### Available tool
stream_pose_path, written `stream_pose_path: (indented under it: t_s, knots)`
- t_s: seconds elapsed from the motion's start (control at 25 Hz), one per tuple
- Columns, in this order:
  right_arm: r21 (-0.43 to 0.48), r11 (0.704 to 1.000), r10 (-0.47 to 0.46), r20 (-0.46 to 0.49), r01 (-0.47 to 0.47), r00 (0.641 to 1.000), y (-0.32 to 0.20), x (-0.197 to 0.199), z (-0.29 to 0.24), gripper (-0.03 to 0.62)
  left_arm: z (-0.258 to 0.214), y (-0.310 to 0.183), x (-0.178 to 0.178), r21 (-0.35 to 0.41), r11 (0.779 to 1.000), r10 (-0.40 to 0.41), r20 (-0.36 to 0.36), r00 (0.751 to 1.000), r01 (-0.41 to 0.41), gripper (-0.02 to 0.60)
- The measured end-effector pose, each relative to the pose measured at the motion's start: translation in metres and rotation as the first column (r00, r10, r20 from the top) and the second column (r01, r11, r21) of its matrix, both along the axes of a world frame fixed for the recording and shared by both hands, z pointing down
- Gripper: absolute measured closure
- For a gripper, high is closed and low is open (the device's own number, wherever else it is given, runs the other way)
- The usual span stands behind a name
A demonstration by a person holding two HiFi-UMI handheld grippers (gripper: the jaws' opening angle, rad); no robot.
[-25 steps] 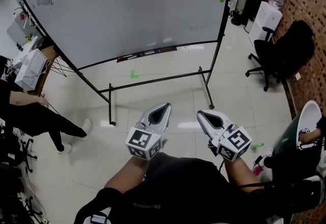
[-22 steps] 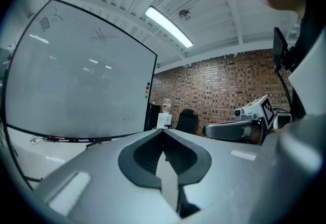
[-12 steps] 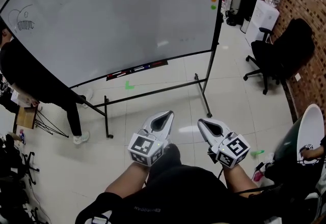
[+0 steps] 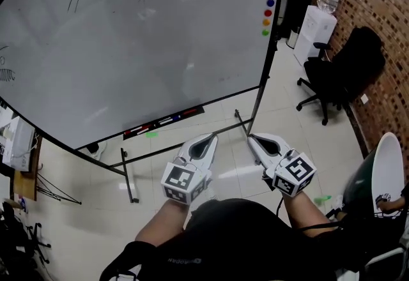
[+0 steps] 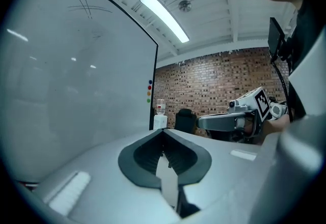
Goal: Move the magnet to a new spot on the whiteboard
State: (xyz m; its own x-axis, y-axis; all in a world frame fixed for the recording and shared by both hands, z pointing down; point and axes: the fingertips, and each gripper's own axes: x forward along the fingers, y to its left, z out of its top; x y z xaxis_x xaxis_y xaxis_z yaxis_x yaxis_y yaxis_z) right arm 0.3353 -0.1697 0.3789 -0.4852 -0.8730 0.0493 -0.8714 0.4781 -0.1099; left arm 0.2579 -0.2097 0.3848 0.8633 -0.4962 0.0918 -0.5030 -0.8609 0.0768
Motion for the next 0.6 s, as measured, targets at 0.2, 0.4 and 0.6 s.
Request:
stream_pose_path:
  t_s: [0.2, 0.4, 0.6]
  knots:
    - [0.053, 0.998, 0.044, -0.046, -0.042, 0.998, -0.065, 0.004, -0.021, 0.594, -0.005, -0.057, 0.003, 0.018, 0.998, 0.056, -0.018, 0.998, -0.056, 0.566]
    - [0.086, 0.989, 0.124, -0.052, -0.12, 0.991, -0.109, 0.024, -0.029, 0.594, -0.006, -0.103, 0.011, 0.03, 0.997, 0.078, -0.031, 0.996, -0.077, 0.566]
    - [0.114, 0.976, 0.196, -0.083, -0.186, 0.977, -0.135, 0.06, -0.045, 0.594, -0.016, -0.123, 0.026, 0.019, 0.995, 0.103, -0.029, 0.994, -0.102, 0.566]
